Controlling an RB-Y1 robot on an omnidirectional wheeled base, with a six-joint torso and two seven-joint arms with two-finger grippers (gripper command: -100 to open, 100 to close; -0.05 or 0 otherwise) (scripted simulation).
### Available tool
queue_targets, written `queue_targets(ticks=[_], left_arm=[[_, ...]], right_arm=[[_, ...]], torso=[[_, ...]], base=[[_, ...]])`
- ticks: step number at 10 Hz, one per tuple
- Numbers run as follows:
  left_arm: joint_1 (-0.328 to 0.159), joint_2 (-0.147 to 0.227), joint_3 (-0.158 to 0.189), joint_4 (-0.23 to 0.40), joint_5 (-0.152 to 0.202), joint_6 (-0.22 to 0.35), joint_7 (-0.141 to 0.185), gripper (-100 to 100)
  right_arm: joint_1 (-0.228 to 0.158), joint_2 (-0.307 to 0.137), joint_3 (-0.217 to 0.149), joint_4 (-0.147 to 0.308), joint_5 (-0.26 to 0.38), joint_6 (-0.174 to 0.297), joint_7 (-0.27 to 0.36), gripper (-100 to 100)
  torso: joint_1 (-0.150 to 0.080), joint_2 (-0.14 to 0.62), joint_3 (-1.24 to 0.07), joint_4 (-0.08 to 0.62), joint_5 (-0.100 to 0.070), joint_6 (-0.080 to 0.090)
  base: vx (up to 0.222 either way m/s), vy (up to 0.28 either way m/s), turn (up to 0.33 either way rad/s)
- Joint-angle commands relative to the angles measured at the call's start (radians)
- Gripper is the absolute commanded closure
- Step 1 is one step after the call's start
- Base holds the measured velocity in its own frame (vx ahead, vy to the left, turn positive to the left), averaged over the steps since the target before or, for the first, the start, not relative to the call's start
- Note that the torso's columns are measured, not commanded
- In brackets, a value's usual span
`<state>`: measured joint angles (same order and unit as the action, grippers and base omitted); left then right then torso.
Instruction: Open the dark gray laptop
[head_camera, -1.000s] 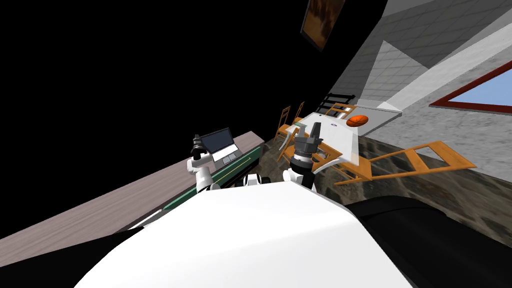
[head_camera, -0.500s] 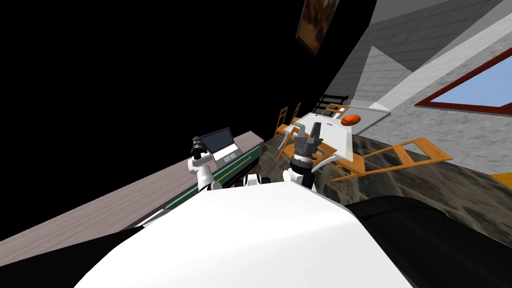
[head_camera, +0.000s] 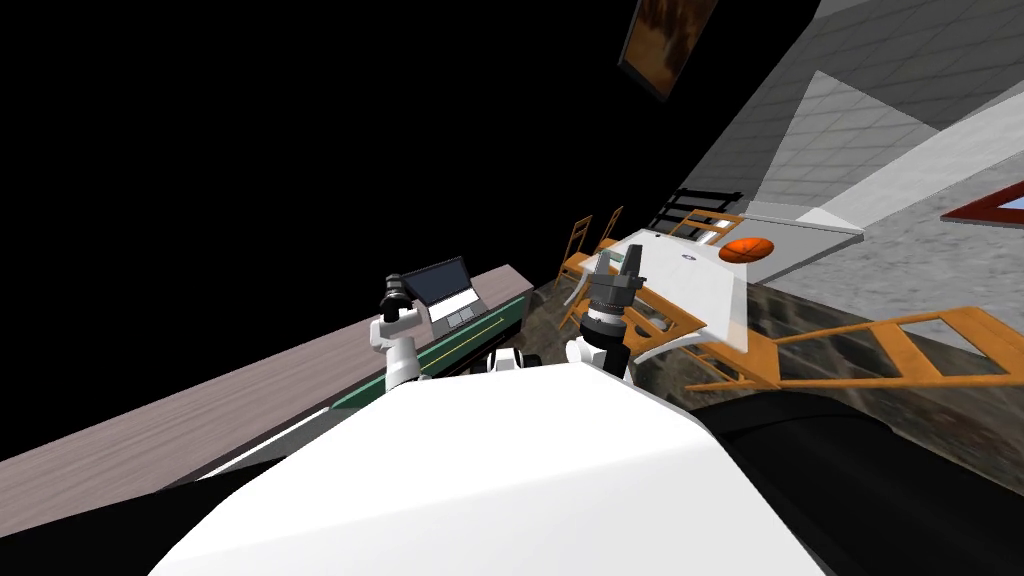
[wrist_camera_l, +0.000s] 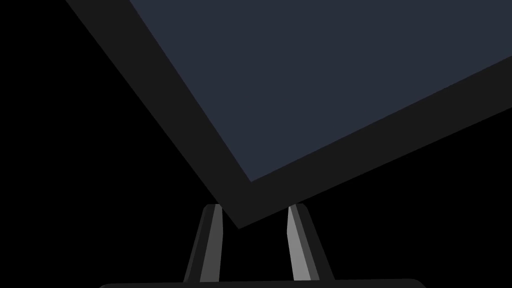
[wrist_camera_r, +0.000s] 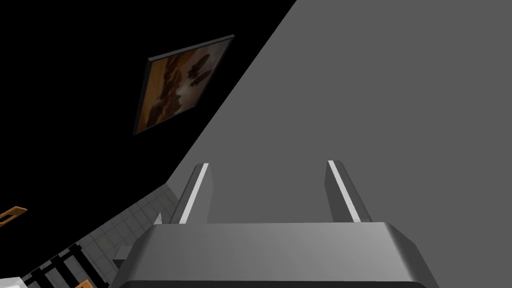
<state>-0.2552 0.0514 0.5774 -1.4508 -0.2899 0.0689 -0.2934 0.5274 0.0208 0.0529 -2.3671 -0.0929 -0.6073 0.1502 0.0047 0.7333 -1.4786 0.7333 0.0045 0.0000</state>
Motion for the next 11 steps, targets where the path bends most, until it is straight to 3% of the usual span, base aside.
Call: queue_targets(ticks=[1, 4, 5, 8, 10, 11], left_arm=[[0.069, 0.044, -0.083, -0.024, 0.057, 0.015, 0.031, 100], [0.12, 0.079, -0.163, -0.05, 0.101, 0.024, 0.054, 100], [0.102, 0.082, -0.144, -0.059, 0.093, 0.024, 0.049, 100], [0.106, 0.062, -0.117, 0.013, 0.116, -0.08, 0.005, 100], [0.106, 0.062, -0.117, 0.013, 0.116, -0.134, 0.005, 100], [0.107, 0.051, -0.102, 0.051, 0.127, -0.173, -0.019, 100]], right_arm=[[0.0, 0.0, 0.0, 0.0, 0.0, 0.0, 0.0, 0], [0.0, 0.0, 0.0, 0.0, 0.0, 0.0, 0.0, 0], [0.0, 0.0, 0.0, 0.0, 0.0, 0.0, 0.0, 0], [0.0, 0.0, 0.0, 0.0, 0.0, 0.0, 0.0, 0], [0.0, 0.0, 0.0, 0.0, 0.0, 0.0, 0.0, 0], [0.0, 0.0, 0.0, 0.0, 0.0, 0.0, 0.0, 0]], torso=[[-0.001, 0.0, 0.0, -0.001, 0.0, -0.002], [0.002, 0.0, 0.0, -0.002, 0.002, 0.003], [0.001, -0.001, -0.001, -0.002, 0.002, 0.002], [-0.001, -0.002, -0.001, -0.001, 0.0, 0.004], [-0.001, -0.006, -0.003, -0.003, 0.001, 0.003], [-0.002, -0.004, -0.003, -0.001, -0.001, 0.002]], base=[[0.097, -0.098, 0.241], [0.053, -0.068, 0.139], [0.01, -0.02, 0.037], [-0.016, 0.013, -0.048], [-0.015, 0.004, -0.029], [-0.004, 0.01, -0.048]])
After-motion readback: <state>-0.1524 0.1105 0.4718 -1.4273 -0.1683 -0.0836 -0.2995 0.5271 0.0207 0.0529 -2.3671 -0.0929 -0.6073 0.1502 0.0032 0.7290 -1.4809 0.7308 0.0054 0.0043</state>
